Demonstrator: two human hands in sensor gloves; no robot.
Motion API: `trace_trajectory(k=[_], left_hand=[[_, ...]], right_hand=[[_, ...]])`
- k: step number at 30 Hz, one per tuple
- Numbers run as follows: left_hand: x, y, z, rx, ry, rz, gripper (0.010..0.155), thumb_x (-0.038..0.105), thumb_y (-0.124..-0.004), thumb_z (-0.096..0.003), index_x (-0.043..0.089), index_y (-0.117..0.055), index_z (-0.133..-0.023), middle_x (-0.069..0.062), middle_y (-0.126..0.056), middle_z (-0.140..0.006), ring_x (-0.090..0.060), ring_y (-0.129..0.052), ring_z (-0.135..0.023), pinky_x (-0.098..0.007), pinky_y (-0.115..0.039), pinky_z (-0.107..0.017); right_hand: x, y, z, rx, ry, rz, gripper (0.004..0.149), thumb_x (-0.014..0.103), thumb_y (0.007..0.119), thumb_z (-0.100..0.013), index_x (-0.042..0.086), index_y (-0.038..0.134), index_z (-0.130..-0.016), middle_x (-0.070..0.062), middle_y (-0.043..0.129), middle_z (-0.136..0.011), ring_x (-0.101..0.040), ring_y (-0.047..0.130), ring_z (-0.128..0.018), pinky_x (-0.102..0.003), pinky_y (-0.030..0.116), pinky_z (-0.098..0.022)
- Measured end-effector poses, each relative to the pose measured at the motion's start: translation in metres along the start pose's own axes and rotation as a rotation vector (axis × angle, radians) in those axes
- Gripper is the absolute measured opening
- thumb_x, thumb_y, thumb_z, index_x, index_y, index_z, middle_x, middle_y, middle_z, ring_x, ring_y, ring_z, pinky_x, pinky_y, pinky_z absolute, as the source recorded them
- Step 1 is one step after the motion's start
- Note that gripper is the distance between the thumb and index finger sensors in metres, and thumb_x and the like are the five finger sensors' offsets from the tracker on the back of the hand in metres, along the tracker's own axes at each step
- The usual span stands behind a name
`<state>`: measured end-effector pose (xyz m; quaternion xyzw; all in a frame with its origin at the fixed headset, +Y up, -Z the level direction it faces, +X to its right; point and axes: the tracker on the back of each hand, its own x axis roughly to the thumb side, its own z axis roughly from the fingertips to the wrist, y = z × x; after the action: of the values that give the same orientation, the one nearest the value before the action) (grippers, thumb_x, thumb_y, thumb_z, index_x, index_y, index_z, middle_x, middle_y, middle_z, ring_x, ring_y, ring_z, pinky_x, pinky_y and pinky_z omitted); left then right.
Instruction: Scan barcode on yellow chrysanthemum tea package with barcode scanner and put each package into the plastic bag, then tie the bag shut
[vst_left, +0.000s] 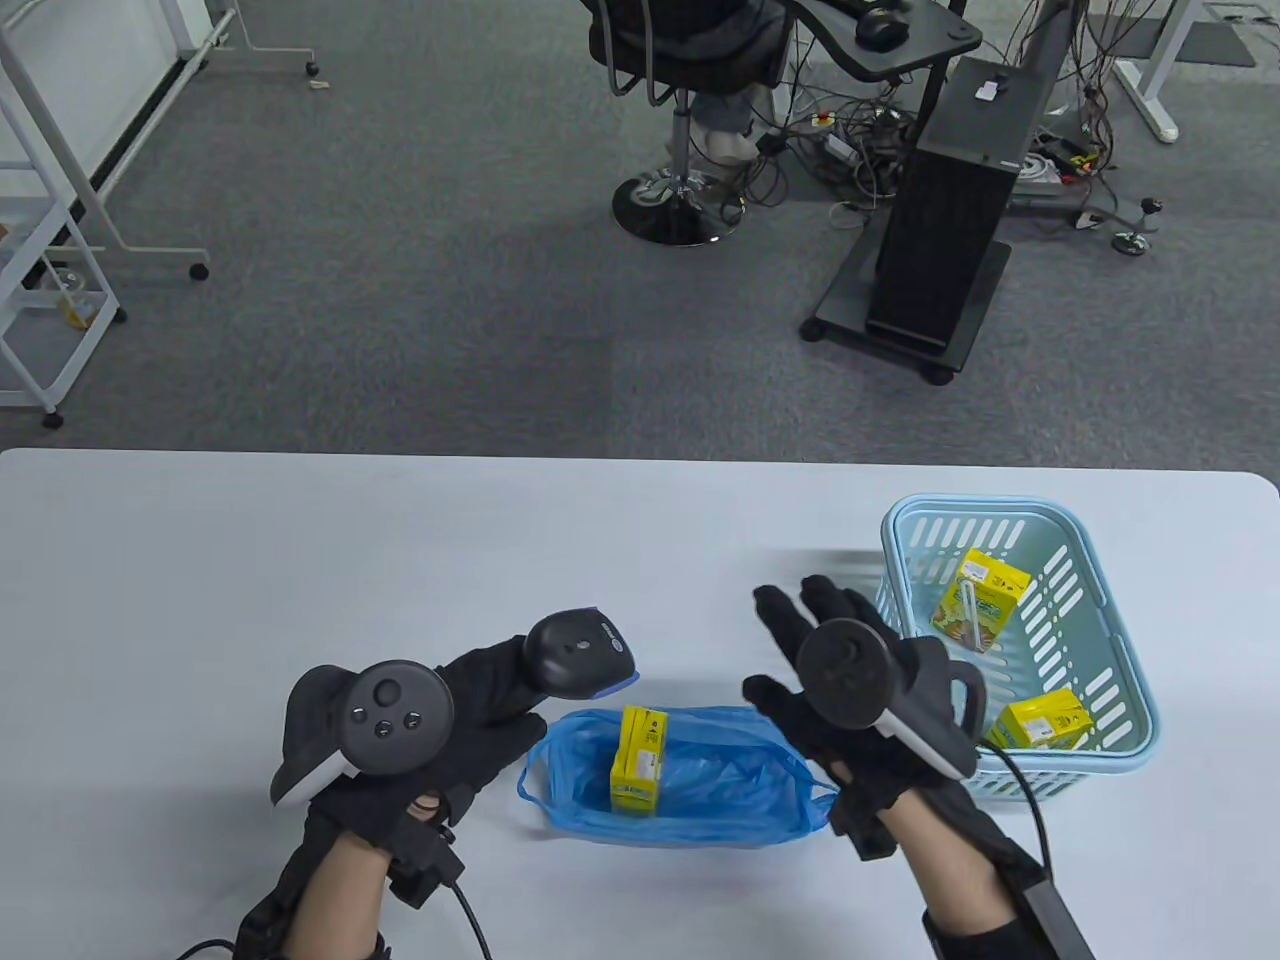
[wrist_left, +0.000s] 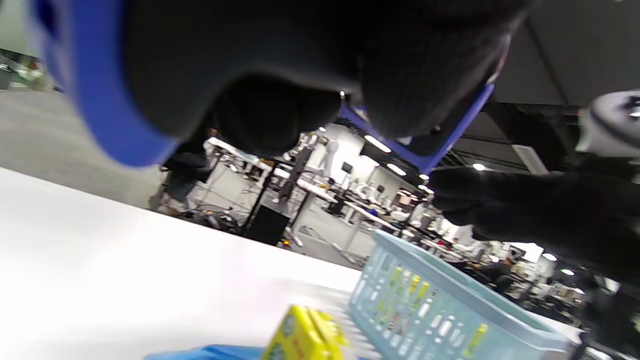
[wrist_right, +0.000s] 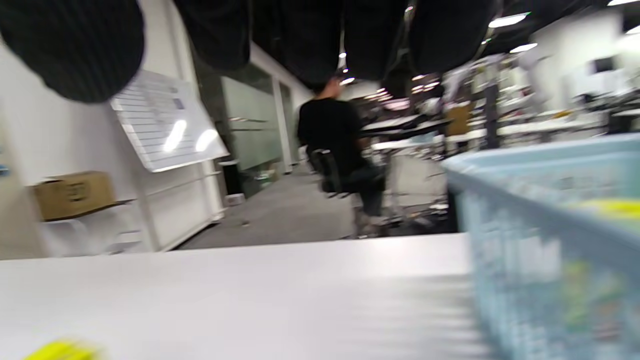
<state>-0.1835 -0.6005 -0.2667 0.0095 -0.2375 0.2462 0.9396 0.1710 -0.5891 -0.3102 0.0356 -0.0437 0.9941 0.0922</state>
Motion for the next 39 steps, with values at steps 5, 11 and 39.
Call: trace_trajectory(k=[5, 11, 39], left_hand=[[0.017, 0.001, 0.001, 0.0, -0.057, -0.015, 0.064, 0.043, -0.091, -0.0473, 0.023, -0.07, -0.104, -0.006, -0.09, -0.089, -0.022, -0.104, -0.065, -0.046, -0.086, -0.05], [0.017, 0.004, 0.003, 0.009, -0.048, -0.015, 0.064, 0.042, -0.091, -0.0474, 0.023, -0.07, -0.104, -0.006, -0.09, -0.089, -0.023, -0.104, -0.065, -0.046, -0.085, -0.05], [0.022, 0.001, 0.0, -0.037, -0.063, -0.031, 0.064, 0.043, -0.091, -0.0474, 0.023, -0.07, -0.104, -0.006, -0.09, -0.089, -0.023, -0.104, -0.066, -0.046, -0.085, -0.05]], right_hand=[[-0.072, -0.014, -0.036, 0.142, 0.311, 0.194, 0.082, 0.054, 0.08, -0.034, 0.024, 0.06, -0.108, -0.018, 0.055, -0.109, -0.043, 0.062, -0.098, -0.058, 0.067, -0.063], [-0.127, 0.007, -0.057, 0.391, 0.49, 0.352, 0.079, 0.052, 0.082, -0.033, 0.017, 0.069, -0.102, -0.016, 0.065, -0.104, -0.038, 0.074, -0.092, -0.053, 0.075, -0.059], [-0.163, 0.078, -0.051, 0.678, 0.456, 0.371, 0.062, 0.045, 0.085, -0.032, 0.017, 0.08, -0.087, -0.007, 0.063, -0.097, -0.038, 0.072, -0.087, -0.054, 0.079, -0.059]])
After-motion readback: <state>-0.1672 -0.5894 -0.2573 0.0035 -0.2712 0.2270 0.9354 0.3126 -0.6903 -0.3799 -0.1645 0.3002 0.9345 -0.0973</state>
